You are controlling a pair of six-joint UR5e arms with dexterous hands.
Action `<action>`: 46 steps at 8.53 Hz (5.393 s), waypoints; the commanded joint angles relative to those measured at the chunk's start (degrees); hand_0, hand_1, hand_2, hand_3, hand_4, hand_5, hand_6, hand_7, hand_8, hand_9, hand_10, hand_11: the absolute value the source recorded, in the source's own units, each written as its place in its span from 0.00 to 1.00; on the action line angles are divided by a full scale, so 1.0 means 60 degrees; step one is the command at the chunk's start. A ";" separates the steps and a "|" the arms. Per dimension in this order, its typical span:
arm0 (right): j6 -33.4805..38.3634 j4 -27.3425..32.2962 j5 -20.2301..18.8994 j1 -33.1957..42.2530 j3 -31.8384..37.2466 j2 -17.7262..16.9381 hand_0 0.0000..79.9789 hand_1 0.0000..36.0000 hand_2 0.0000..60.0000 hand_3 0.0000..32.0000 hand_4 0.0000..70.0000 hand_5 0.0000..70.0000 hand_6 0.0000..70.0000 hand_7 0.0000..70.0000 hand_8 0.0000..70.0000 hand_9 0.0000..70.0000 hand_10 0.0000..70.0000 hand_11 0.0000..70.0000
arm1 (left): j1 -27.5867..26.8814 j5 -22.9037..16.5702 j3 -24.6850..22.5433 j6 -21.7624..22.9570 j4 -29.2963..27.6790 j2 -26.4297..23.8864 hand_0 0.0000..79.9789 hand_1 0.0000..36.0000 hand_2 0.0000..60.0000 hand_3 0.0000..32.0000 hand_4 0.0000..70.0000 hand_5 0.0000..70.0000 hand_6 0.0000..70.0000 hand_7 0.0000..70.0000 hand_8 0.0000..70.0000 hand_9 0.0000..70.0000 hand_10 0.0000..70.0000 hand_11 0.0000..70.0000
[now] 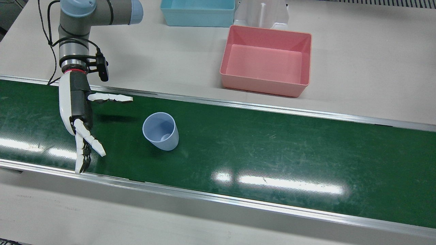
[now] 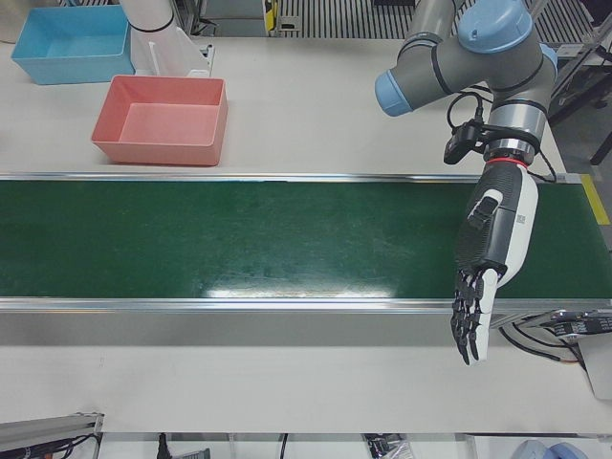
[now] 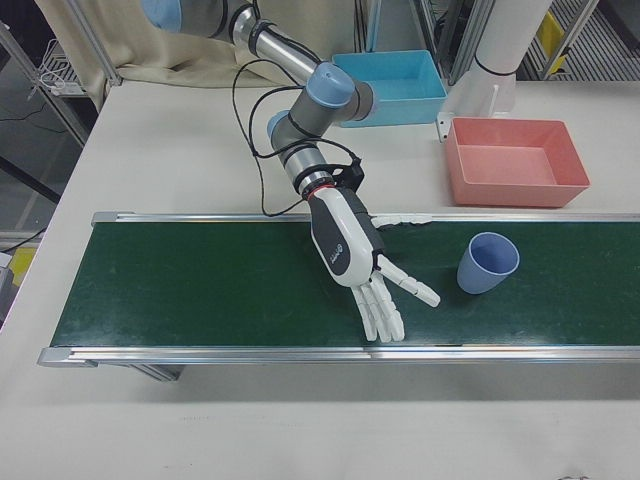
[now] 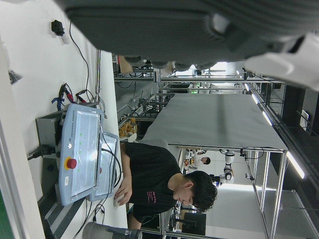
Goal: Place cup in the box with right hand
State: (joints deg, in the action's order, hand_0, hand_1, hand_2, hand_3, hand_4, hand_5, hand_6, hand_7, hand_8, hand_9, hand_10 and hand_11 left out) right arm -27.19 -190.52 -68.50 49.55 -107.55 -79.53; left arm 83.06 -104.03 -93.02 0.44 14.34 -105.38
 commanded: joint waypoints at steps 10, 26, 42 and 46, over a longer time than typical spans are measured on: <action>0.0019 -0.0005 0.0240 -0.0143 0.0156 0.0012 0.64 0.64 0.14 0.00 0.00 0.08 0.00 0.00 0.00 0.00 0.00 0.00 | -0.0014 0.0009 -0.0009 0.0000 -0.0002 0.0000 0.00 0.00 0.00 0.00 0.00 0.00 0.00 0.00 0.00 0.00 0.00 0.00; 0.0517 0.0112 0.0240 -0.0334 0.0918 0.0392 0.63 0.54 0.17 0.00 0.00 0.12 0.26 1.00 0.36 0.65 0.16 0.26 | 0.0000 0.0009 -0.0008 0.0000 0.0012 0.0000 0.00 0.00 0.00 0.00 0.00 0.00 0.00 0.00 0.00 0.00 0.00 0.00; -0.1629 -0.1910 0.0664 -0.5761 -0.3682 0.1653 0.66 0.73 0.66 0.00 0.09 0.25 0.62 1.00 0.97 1.00 0.68 0.98 | 0.0000 0.0009 -0.0009 0.0000 0.0013 0.0000 0.00 0.00 0.00 0.00 0.00 0.00 0.00 0.00 0.00 0.00 0.00 0.00; -0.2646 -0.1880 0.0987 -0.6515 -0.3536 0.0995 0.68 0.58 0.09 0.00 0.00 0.20 0.44 1.00 0.72 1.00 0.45 0.67 | 0.0000 -0.0005 -0.0009 0.0000 -0.0002 0.0000 0.00 0.00 0.00 0.00 0.00 0.00 0.00 0.00 0.00 0.00 0.00 0.00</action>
State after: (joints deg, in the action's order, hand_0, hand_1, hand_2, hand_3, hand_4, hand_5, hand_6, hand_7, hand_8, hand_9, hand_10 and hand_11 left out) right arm -41.15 -201.90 -63.05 12.08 -129.32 -71.07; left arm 83.05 -103.99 -93.08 0.44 14.41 -105.38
